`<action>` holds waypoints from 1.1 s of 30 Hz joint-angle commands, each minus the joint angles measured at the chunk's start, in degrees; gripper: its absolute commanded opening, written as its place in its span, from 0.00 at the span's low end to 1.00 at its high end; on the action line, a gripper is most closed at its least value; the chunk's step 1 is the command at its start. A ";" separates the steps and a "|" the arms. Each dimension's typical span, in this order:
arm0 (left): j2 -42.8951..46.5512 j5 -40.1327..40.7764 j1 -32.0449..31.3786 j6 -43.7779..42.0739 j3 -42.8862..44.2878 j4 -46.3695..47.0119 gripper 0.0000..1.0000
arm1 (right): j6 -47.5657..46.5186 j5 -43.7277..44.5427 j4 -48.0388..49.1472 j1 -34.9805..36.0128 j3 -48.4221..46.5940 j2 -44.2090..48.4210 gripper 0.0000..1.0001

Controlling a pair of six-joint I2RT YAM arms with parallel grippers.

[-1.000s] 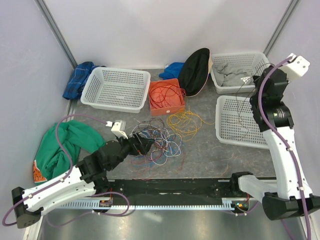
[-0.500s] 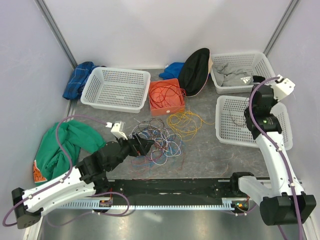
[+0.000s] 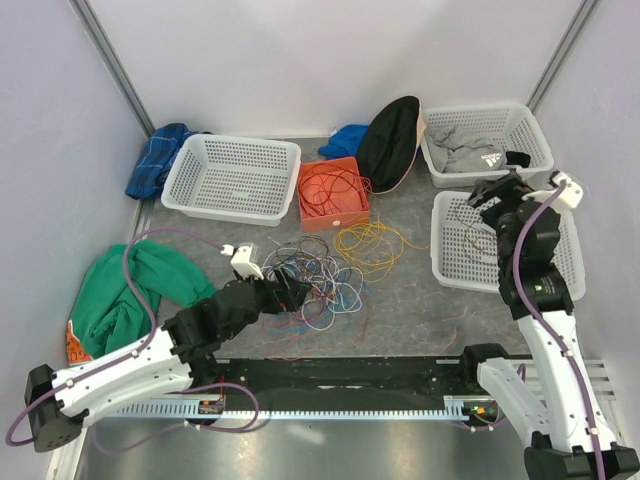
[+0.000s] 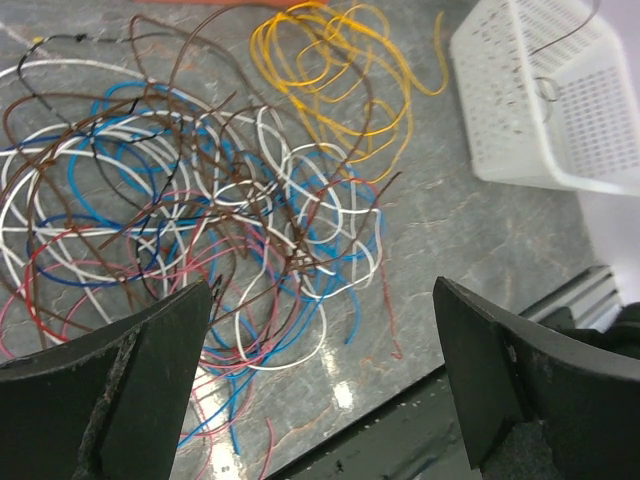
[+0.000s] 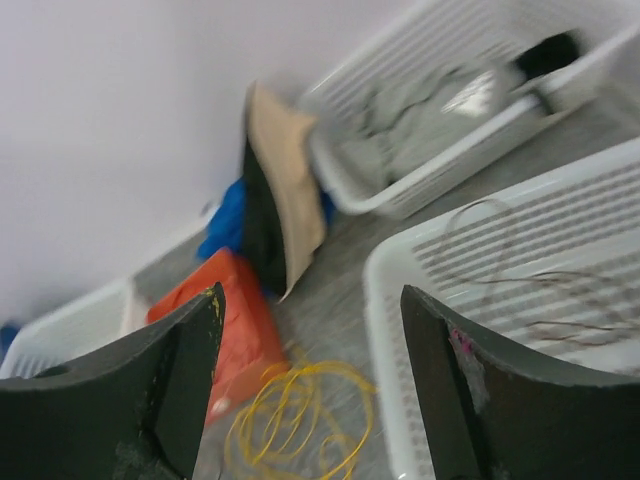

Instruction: Untangle the cables

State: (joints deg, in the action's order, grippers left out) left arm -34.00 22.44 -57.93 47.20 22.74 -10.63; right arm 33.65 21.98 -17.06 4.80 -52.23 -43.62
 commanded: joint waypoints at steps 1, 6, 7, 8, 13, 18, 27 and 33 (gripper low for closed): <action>-3.52 4.45 0.01 3.42 1.69 0.61 1.00 | 2.74 -20.81 6.67 5.65 5.28 -0.42 0.77; -11.59 7.09 0.19 3.69 3.97 2.62 1.00 | -0.86 -21.80 10.81 16.71 13.90 2.04 0.76; -13.10 7.27 0.10 3.17 4.67 3.42 1.00 | -0.87 -21.89 11.86 17.43 14.86 2.22 0.76; -15.11 7.36 0.19 2.73 6.25 4.12 1.00 | -0.87 -21.80 12.48 18.05 17.05 2.39 0.76; -28.98 9.46 0.28 0.44 13.02 6.41 0.98 | -1.04 -25.14 16.09 19.11 21.55 1.78 0.76; -38.06 9.12 1.33 2.10 18.83 4.13 0.88 | -1.92 -26.63 16.45 19.02 22.70 2.04 0.76; -39.83 6.13 1.95 4.48 18.04 2.90 0.72 | -1.83 -27.51 15.65 19.11 21.82 2.93 0.77; -32.83 5.77 2.12 1.50 18.21 1.94 0.02 | -0.52 -29.01 15.57 19.11 20.68 3.53 0.75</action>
State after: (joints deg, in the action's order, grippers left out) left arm -73.65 27.35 -55.99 49.95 39.99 -8.01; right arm 32.36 -5.34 -3.49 23.64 -29.50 -40.97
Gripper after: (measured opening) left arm 0.048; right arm 0.759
